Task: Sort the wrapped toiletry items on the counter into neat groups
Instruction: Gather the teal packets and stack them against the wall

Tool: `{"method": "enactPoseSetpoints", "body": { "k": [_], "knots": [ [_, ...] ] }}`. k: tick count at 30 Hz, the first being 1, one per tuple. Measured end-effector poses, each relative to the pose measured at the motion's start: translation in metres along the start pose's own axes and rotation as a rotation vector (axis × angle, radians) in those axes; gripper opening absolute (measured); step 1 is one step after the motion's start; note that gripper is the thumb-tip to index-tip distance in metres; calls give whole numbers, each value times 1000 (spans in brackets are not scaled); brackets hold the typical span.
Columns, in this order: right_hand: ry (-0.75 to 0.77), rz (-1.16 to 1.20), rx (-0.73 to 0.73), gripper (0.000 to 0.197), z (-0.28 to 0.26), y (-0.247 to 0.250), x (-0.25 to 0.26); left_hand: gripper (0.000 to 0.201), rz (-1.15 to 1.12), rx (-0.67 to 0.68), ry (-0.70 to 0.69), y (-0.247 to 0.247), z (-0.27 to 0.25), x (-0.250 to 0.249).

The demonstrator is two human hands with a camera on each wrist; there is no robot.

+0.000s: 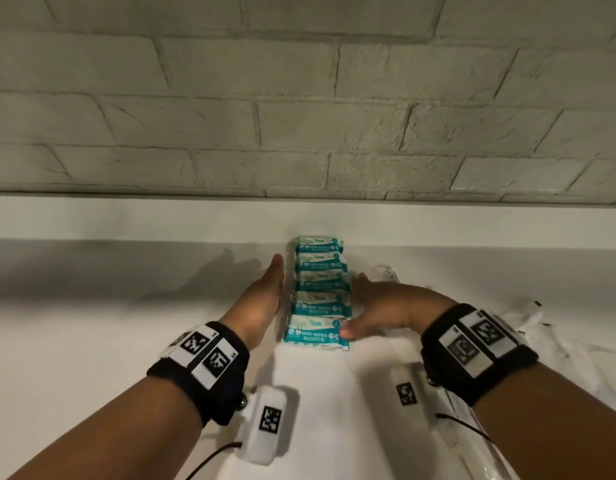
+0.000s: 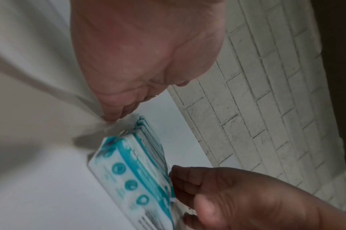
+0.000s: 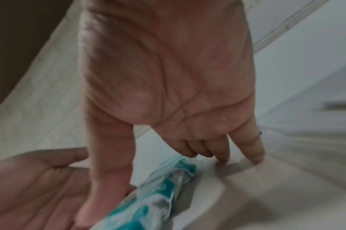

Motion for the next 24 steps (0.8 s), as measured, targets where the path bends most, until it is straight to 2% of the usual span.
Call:
{"method": "enactPoseSetpoints", "body": {
  "k": [2,5,17,21,24],
  "knots": [
    [38,0,-1,96,-11,-11,2,59,-39,81,-35,-8,-10,2],
    [58,-109,-71,98,-4,-24,5,66,-106,162,-60,-19,-14,5],
    [-35,-205,-108,97,29,-42,-2,69,-184,173,-54,-28,-3,13],
    [-61,-159,-108,103,32,-43,-4,68,-171,167,-60,-29,-3,14],
    [-56,-100,-93,98,19,-36,-2,70,-147,160,-53,-29,-1,14]
  ]
}}
Point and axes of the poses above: each hand's wrist, its own z-axis towards the middle knuckle, its own y-axis out of the back of the hand, x = y × z, the point moved 2 cm from there along z, towards the middle knuckle, and after that the axes turned 1 degree about z, right-handed, at the moved point
